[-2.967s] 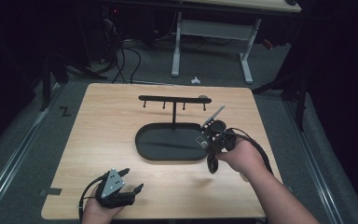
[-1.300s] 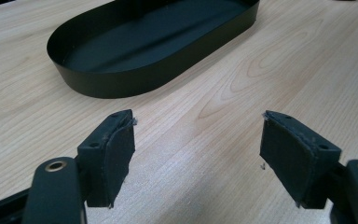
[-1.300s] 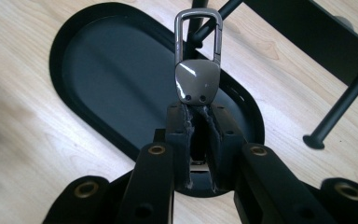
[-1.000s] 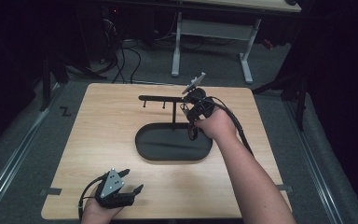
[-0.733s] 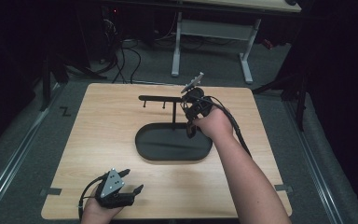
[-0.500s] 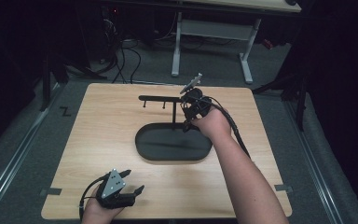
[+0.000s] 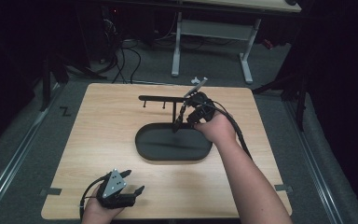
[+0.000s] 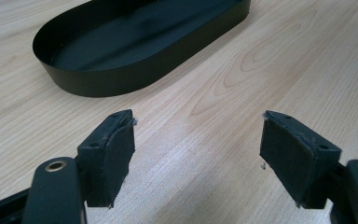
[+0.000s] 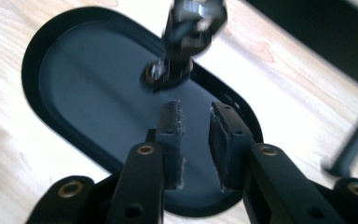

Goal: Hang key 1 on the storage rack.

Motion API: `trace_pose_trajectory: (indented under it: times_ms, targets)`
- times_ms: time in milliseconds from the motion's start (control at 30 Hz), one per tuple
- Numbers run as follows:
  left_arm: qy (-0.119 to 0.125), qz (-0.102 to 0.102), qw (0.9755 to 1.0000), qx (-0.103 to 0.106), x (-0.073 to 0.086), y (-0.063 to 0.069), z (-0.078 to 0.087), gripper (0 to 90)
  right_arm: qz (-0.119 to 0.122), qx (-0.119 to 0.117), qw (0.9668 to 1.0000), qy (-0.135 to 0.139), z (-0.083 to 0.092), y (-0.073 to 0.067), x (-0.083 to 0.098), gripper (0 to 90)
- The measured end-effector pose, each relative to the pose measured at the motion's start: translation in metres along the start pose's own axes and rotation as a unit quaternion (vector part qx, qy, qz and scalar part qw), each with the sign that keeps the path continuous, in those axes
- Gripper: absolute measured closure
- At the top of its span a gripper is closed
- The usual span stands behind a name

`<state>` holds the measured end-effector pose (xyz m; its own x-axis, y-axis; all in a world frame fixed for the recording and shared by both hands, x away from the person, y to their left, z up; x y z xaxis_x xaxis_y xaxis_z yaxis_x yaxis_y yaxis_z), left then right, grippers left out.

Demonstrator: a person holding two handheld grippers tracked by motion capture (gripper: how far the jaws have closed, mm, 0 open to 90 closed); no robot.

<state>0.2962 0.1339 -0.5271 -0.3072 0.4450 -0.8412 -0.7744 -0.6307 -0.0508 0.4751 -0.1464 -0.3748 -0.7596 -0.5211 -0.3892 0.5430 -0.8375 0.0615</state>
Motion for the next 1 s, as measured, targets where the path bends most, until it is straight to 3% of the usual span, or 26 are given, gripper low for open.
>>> trace_pose_trajectory:
  times_ms: [367,633,1000]
  targets:
    - [-0.005,-0.006,1.0000,-0.003,0.000,0.002,-0.004,26.7,-0.032,-0.002,0.9994,-0.013,0.012,0.026,0.074,60.0]
    - [-0.011,-0.006,0.9999,-0.002,0.000,0.003,-0.005,26.7,-0.071,0.000,0.9967,-0.038,-0.003,0.055,0.136,55.8]
    - [-0.014,-0.008,0.9999,-0.003,0.001,0.004,-0.007,26.7,-0.103,-0.008,0.9926,-0.064,-0.028,0.074,0.185,52.8]
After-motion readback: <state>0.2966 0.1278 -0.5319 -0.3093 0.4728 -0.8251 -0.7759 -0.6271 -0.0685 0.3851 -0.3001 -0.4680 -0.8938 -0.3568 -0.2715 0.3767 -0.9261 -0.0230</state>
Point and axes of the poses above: each handheld gripper's, and its own axes: z roughly backward along the jaws, x roughly out of its underside, y roughly to its right, the point moved 2 cm from there along -z, roughly forward along the jaws, and after that the axes turned 1 degree about -y, right-handed, at the moved point
